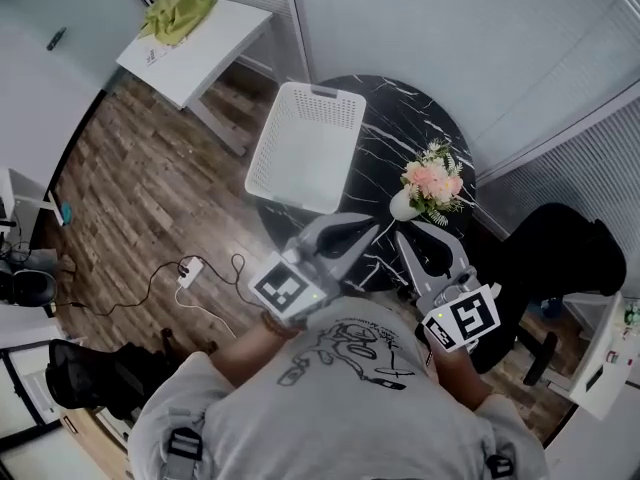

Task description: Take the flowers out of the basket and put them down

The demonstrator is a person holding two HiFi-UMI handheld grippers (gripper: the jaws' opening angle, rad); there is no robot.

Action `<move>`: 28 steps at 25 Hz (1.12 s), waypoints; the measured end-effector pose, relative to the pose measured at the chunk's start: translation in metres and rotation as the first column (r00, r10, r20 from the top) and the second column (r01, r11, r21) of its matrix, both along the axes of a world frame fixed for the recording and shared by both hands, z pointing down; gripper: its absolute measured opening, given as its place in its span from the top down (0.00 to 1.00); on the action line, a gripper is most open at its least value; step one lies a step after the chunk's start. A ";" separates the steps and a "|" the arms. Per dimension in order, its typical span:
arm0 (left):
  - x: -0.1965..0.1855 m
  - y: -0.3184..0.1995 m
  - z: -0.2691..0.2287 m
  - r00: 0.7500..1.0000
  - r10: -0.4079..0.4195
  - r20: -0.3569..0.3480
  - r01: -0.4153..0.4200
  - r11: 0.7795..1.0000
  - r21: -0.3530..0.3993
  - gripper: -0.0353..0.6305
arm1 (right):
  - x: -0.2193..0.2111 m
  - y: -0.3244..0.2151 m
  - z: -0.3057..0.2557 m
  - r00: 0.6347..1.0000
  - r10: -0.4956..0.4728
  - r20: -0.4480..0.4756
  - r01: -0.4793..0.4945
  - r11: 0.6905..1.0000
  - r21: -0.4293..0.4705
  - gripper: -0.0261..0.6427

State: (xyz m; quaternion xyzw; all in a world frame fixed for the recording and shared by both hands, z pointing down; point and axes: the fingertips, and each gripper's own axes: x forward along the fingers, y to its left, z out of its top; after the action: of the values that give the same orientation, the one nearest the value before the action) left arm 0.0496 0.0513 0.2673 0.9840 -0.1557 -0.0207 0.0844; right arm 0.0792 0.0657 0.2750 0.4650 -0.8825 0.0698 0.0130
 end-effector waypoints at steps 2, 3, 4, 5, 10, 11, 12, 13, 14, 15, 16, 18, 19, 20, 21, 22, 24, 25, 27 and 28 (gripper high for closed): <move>-0.003 0.002 -0.001 1.000 -0.011 0.003 0.011 1.000 -0.004 0.94 | -0.007 0.001 -0.008 1.000 -0.018 0.001 0.018 1.000 0.013 0.90; -0.005 0.003 -0.001 1.000 -0.015 0.001 0.015 1.000 -0.006 0.94 | -0.010 0.002 -0.012 1.000 -0.026 0.005 0.026 1.000 0.018 0.90; -0.007 0.005 -0.002 1.000 -0.019 -0.001 0.019 1.000 -0.008 0.94 | -0.013 0.002 -0.014 0.999 -0.034 0.008 0.033 0.999 0.021 0.91; -0.009 0.006 -0.003 1.000 -0.024 -0.004 0.024 1.000 -0.009 0.94 | -0.016 0.003 -0.015 0.999 -0.041 0.009 0.041 0.999 0.021 0.92; -0.020 0.008 -0.011 0.999 -0.049 -0.015 0.049 0.999 0.002 0.94 | -0.029 0.005 -0.019 0.998 -0.063 0.009 0.063 0.998 0.023 0.95; -0.022 0.007 -0.011 0.998 -0.054 -0.015 0.054 0.999 0.001 0.94 | -0.031 0.004 -0.019 0.998 -0.065 0.010 0.065 0.998 0.022 0.95; -0.025 0.006 -0.012 0.998 -0.059 -0.017 0.059 0.998 -0.002 0.94 | -0.033 0.004 -0.020 0.998 -0.068 0.011 0.067 0.997 0.022 0.95; -0.027 0.005 -0.012 0.998 -0.064 -0.018 0.064 0.998 -0.004 0.94 | -0.035 0.003 -0.020 0.997 -0.070 0.010 0.070 0.997 0.022 0.95; -0.029 0.005 -0.012 0.998 -0.067 -0.018 0.067 0.998 -0.006 0.94 | -0.037 0.002 -0.021 0.997 -0.072 0.007 0.072 0.997 0.024 0.95; -0.031 0.004 -0.012 0.997 -0.070 -0.018 0.070 0.998 -0.009 0.94 | -0.039 0.001 -0.022 0.997 -0.075 0.003 0.075 0.997 0.026 0.95; -0.032 0.002 -0.012 0.997 -0.072 -0.019 0.072 0.997 -0.011 0.94 | -0.040 -0.001 -0.021 0.997 -0.078 0.000 0.078 0.997 0.026 0.95; -0.033 0.000 -0.012 0.997 -0.076 -0.021 0.076 0.997 -0.011 0.94 | -0.042 -0.003 -0.021 0.997 -0.083 -0.003 0.083 0.996 0.025 0.95; -0.034 0.000 -0.011 0.997 -0.077 -0.021 0.077 0.997 -0.009 0.94 | -0.043 -0.004 -0.020 0.997 -0.083 -0.004 0.084 0.996 0.023 0.95; -0.035 -0.001 -0.011 0.997 -0.078 -0.020 0.078 0.997 -0.009 0.94 | -0.043 -0.006 -0.020 0.997 -0.083 -0.005 0.083 0.996 0.021 0.95; -0.035 -0.003 -0.012 0.997 -0.079 -0.018 0.079 0.997 -0.009 0.94 | -0.044 -0.007 -0.020 0.997 -0.082 -0.006 0.082 0.996 0.020 0.95; -0.035 -0.004 -0.012 0.997 -0.080 -0.017 0.079 0.997 -0.010 0.94 | -0.044 -0.008 -0.021 0.997 -0.081 -0.007 0.081 0.997 0.019 0.95; -0.036 -0.006 -0.011 0.997 -0.080 -0.012 0.080 0.997 -0.007 0.94 | -0.044 -0.011 -0.020 0.997 -0.078 -0.010 0.079 0.997 0.018 0.95; -0.036 -0.007 -0.011 0.997 -0.081 -0.010 0.080 0.997 -0.006 0.94 | -0.044 -0.013 -0.020 0.997 -0.076 -0.010 0.077 0.997 0.017 0.95; -0.036 -0.010 -0.010 0.997 -0.081 -0.012 0.081 0.997 -0.007 0.94 | -0.043 -0.016 -0.019 0.997 -0.073 -0.010 0.074 0.997 0.016 0.95; -0.036 -0.011 -0.010 0.997 -0.082 -0.014 0.081 0.997 -0.006 0.94 | -0.043 -0.017 -0.018 0.997 -0.074 -0.009 0.074 0.997 0.017 0.95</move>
State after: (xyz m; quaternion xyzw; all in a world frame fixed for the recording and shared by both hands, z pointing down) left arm 0.0140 0.0399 0.2576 0.9764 -0.1951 -0.0310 0.0874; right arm 0.0361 0.0486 0.2566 0.4326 -0.8995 0.0595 0.0154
